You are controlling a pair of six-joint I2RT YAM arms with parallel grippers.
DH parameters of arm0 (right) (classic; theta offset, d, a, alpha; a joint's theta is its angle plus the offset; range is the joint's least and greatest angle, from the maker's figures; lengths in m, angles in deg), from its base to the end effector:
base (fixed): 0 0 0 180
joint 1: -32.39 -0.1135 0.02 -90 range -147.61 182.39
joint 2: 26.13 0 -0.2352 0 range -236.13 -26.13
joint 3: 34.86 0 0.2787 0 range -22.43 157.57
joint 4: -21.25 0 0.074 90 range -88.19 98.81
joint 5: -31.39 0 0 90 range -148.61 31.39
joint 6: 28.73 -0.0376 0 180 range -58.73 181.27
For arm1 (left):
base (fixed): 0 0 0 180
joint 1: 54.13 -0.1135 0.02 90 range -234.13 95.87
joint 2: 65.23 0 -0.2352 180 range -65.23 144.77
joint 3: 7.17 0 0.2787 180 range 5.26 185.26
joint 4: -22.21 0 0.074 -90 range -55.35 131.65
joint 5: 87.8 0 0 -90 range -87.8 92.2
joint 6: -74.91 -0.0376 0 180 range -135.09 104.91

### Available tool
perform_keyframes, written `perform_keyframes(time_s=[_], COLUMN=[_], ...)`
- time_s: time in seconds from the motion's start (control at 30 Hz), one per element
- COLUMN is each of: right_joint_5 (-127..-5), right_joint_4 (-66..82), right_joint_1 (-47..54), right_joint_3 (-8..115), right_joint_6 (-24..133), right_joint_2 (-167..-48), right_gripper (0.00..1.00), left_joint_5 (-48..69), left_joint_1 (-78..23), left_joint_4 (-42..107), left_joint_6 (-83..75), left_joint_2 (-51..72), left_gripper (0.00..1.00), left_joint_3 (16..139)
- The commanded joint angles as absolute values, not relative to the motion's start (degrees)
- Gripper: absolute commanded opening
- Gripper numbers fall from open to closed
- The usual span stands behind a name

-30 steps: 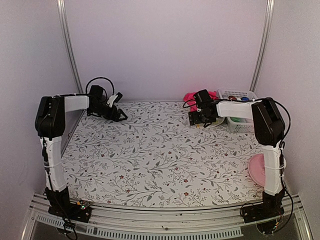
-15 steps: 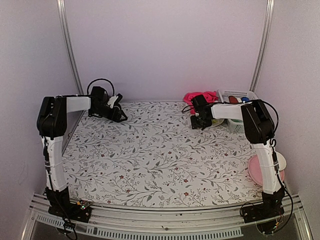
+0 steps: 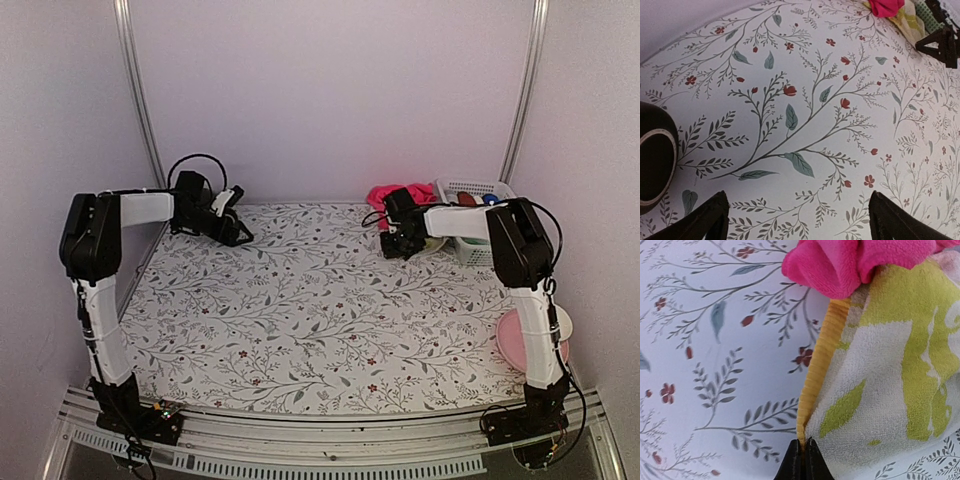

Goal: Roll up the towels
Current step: Move the towel to the towel pile.

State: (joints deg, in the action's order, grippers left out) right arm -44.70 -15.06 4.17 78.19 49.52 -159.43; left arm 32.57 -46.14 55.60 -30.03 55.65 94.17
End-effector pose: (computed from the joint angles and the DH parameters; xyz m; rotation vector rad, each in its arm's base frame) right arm 0.4481 0.2302 0.0960 -0.2689 2.5008 -0.0301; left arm 0.4603 -0.0838 0.1372 0.6921 2.3121 -0.6023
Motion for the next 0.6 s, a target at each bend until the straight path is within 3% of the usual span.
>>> perform_keyframes(time_s=[0.0, 0.33, 0.57], right_joint_5=[-55.0, -73.2, -80.0], right_joint_4=[-14.8, -13.2, -7.4], right_joint_1=[-1.5, -14.3, -15.6], right_joint_3=[76.4, 80.6, 79.8], right_joint_6=[52.4, 56.7, 52.8], right_joint_2=[-150.7, -142.6, -135.9], right_gripper=[0.02, 0.02, 0.02], left_joint_5=[38.3, 48.0, 51.7], left_joint_1=[-45.2, -44.5, -41.7], left_joint_4=[55.5, 52.6, 51.1], left_joint_6=[-34.5, -45.2, -50.9], left_joint_2=[47.0, 28.5, 19.6], left_gripper=[0.97, 0.97, 0.97], left_joint_3=[89.5, 74.4, 67.0])
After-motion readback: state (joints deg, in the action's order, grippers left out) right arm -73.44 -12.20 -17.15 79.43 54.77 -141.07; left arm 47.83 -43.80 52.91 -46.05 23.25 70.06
